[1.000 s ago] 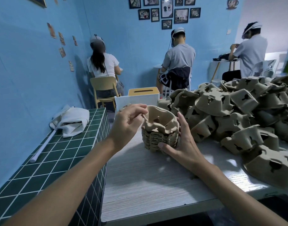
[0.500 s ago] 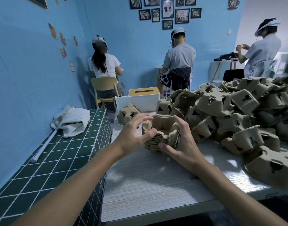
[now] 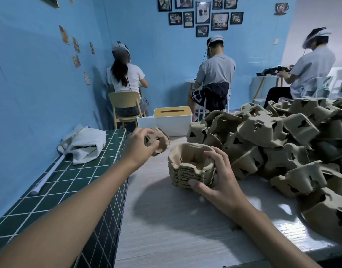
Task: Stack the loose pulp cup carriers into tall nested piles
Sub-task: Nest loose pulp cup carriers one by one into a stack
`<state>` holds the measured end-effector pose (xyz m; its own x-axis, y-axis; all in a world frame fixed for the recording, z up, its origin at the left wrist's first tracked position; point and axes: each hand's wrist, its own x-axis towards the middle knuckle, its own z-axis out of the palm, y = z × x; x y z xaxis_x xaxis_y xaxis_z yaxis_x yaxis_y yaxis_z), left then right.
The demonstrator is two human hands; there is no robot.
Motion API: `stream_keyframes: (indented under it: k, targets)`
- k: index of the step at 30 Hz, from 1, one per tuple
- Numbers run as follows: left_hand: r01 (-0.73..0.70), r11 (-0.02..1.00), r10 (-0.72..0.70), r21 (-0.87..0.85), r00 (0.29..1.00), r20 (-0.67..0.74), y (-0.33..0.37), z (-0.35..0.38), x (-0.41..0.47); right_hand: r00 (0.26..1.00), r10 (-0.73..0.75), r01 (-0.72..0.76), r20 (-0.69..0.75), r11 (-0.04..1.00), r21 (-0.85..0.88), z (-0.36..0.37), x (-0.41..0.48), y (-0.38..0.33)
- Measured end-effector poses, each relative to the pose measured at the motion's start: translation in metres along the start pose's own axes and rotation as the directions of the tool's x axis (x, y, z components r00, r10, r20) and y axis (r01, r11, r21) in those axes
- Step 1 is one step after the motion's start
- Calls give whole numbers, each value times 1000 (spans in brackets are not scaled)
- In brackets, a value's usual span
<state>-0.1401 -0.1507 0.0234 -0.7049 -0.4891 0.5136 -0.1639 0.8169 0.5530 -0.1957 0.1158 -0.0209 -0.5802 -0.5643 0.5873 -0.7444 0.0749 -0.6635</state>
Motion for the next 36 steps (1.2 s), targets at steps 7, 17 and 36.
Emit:
stream_keyframes:
  k: [7, 17, 36]
  targets:
    - [88, 986, -99, 142, 993, 71, -25, 28, 45, 1000, 0, 0, 14, 1000, 14, 0, 1, 0]
    - [-26, 1000, 26, 12, 1000, 10, -18, 27, 44, 1000, 3, -4, 23, 999, 37, 1, 3, 2]
    - [-48, 630, 121, -775, 992, 37, 104, -4, -52, 967, -60, 48, -249, 997, -52, -3, -1, -1]
